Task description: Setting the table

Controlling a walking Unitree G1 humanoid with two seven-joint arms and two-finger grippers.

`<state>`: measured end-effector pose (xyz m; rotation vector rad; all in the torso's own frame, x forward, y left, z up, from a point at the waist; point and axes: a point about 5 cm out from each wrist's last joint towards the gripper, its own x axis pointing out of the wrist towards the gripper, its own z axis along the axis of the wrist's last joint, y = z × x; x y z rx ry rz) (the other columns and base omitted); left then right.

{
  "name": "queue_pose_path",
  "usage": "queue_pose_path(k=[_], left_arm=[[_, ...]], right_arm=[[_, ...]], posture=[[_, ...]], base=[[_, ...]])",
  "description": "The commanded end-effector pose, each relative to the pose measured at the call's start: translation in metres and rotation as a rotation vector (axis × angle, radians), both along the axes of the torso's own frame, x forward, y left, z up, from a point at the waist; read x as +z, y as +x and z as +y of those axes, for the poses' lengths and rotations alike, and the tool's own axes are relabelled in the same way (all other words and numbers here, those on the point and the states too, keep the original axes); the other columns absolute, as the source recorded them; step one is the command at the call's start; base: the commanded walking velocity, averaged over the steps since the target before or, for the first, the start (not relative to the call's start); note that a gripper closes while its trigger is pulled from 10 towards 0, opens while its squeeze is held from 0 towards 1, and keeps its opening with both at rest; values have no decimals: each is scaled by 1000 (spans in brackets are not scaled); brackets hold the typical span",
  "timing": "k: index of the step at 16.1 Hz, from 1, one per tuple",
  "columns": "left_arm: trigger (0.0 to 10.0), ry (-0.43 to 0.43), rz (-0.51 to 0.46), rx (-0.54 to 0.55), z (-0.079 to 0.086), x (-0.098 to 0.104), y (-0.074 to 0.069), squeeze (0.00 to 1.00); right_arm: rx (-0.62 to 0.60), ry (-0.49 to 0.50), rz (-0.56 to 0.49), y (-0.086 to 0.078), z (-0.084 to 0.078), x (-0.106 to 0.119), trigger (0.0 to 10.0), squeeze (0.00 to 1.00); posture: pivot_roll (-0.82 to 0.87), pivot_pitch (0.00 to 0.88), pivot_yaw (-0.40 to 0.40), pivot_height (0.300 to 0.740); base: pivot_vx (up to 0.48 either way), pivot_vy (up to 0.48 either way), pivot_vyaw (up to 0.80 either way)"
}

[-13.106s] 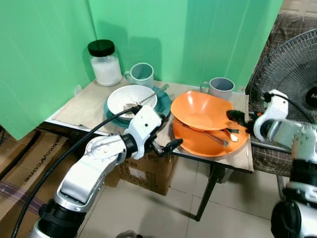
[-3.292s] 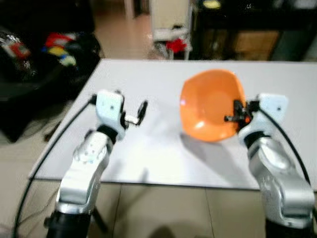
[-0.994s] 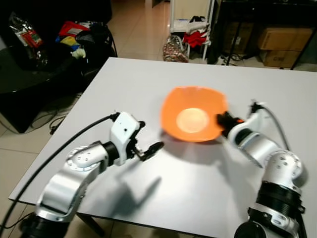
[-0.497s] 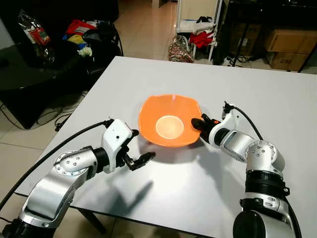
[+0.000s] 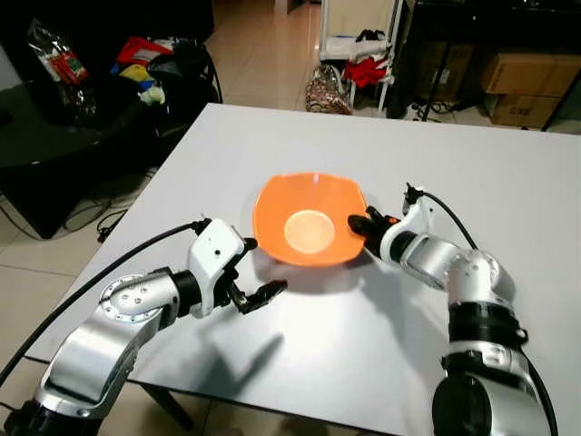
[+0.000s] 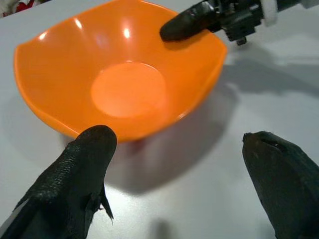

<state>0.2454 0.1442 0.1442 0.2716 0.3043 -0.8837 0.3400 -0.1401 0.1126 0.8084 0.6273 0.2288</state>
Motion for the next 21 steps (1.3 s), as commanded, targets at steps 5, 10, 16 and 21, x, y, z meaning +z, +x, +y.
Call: queue_pose_path(k=[5, 10, 16, 21], left_arm=[[10000, 14, 5, -13, -1, 0, -2, 0], [10000, 18, 6, -15, -2, 0, -2, 0], [10000, 13, -12, 4, 4, 4, 3, 0], [10000, -101, -31, 69, 8, 19, 0, 0]], right_arm=[[-4, -20, -24, 15, 5, 5, 10000, 0], [4, 24, -28, 18, 7, 7, 10000, 227], [42, 79, -74, 9, 1, 24, 10000, 1000], [130, 37, -153, -44, -17, 46, 10000, 1000]], posture=[[60, 0, 15, 740], [57, 0, 18, 740], [34, 0, 40, 740], [-12, 0, 88, 740]], base=[[0, 0, 0], [0, 0, 0], [0, 0, 0], [0, 0, 0]])
